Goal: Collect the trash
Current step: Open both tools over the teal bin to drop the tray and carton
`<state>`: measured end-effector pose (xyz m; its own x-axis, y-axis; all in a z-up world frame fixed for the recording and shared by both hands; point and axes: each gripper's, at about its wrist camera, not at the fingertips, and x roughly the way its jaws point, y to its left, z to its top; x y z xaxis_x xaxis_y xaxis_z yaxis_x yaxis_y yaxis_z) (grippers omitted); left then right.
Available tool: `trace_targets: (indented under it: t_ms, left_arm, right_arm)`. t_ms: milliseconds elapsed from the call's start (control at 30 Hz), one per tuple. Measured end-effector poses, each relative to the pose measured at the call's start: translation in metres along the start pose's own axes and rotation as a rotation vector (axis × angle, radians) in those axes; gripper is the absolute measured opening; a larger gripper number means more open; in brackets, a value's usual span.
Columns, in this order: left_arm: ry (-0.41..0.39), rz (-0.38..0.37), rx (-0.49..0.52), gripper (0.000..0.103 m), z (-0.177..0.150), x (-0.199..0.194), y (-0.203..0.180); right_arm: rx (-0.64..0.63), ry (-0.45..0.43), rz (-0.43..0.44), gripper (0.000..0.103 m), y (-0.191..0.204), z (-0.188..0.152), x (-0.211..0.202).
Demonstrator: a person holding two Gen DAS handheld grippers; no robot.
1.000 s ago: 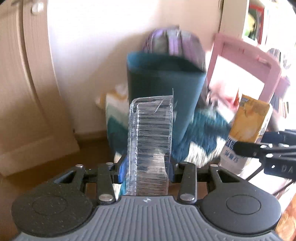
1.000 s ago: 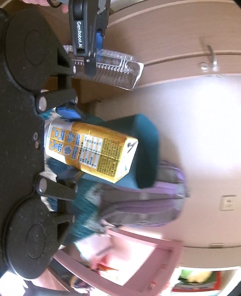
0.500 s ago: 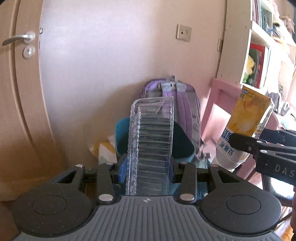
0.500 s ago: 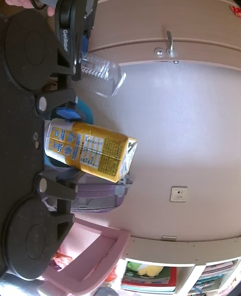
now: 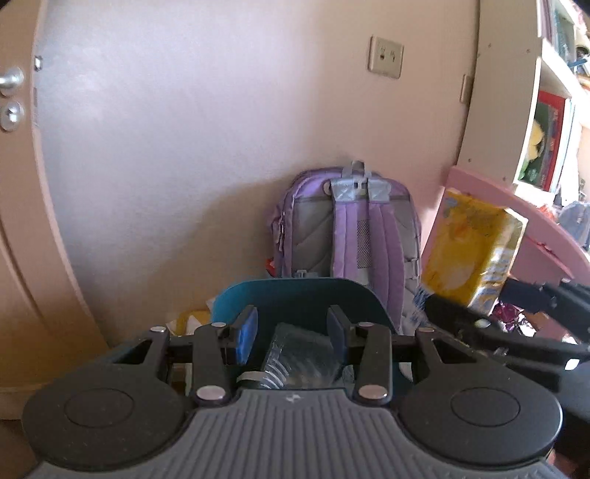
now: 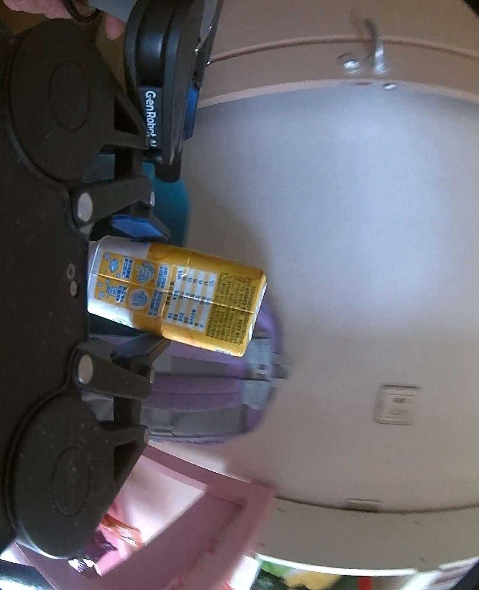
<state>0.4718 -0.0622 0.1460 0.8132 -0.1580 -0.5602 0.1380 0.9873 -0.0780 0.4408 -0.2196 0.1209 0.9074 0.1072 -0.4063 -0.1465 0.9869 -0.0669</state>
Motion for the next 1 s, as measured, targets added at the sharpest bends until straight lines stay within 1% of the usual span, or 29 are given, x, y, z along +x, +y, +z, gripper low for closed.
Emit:
trace_targets:
  t_ms: [100,133,200,233,300,333,433,467,500,567,633,700,867,933,1000]
  left_arm:
    - [0.048,0.039,0.010,0.038,-0.009,0.035,0.002]
    - [0.070,0.039,-0.003,0.038,-0.013,0.049,0.006]
    - [0.099,0.002,-0.039,0.038,-0.022,0.072,0.016]
    - [0.125,0.001,-0.066,0.038,-0.027,0.085,0.022]
    - [0.143,0.015,-0.096,0.038,-0.034,0.100,0.028]
    - [0.155,0.015,-0.094,0.038,-0.038,0.108,0.030]
    - [0.166,0.056,-0.048,0.038,-0.047,0.123,0.026]
    - [0.172,0.047,-0.051,0.037,-0.049,0.127,0.026]
    - [0.171,0.047,-0.057,0.037,-0.050,0.129,0.027]
    - [0.147,0.069,-0.024,0.038,-0.053,0.129,0.025]
    - [0.142,0.075,0.006,0.038,-0.055,0.129,0.023]
    - [0.142,0.076,0.005,0.039,-0.055,0.126,0.027]
    - [0.141,0.078,0.005,0.039,-0.055,0.125,0.024]
    - [0.142,0.071,-0.009,0.039,-0.055,0.121,0.024]
    - [0.146,0.049,-0.020,0.039,-0.056,0.113,0.024]
  right_arm:
    - [0.028,0.063,0.017,0.053,-0.007,-0.011,0.036]
    - [0.043,0.078,0.024,0.053,-0.009,-0.015,0.044]
    - [0.062,0.106,0.039,0.053,-0.013,-0.022,0.059]
    - [0.055,0.121,0.048,0.053,-0.012,-0.024,0.065]
    - [0.021,0.136,0.040,0.053,-0.010,-0.028,0.075]
    - [0.002,0.140,0.039,0.053,-0.007,-0.031,0.080]
    - [-0.006,0.160,0.066,0.054,0.002,-0.038,0.091]
    - [-0.002,0.173,0.079,0.055,0.002,-0.040,0.095]
    - [0.000,0.180,0.083,0.054,0.004,-0.042,0.098]
    - [-0.009,0.182,0.080,0.054,0.007,-0.045,0.099]
    - [-0.015,0.177,0.091,0.055,0.011,-0.048,0.099]
    - [-0.016,0.181,0.100,0.055,0.012,-0.048,0.097]
    - [-0.029,0.174,0.084,0.055,0.014,-0.045,0.082]
    - [-0.026,0.170,0.086,0.055,0.014,-0.041,0.073]
    - [-0.032,0.161,0.085,0.056,0.017,-0.039,0.060]
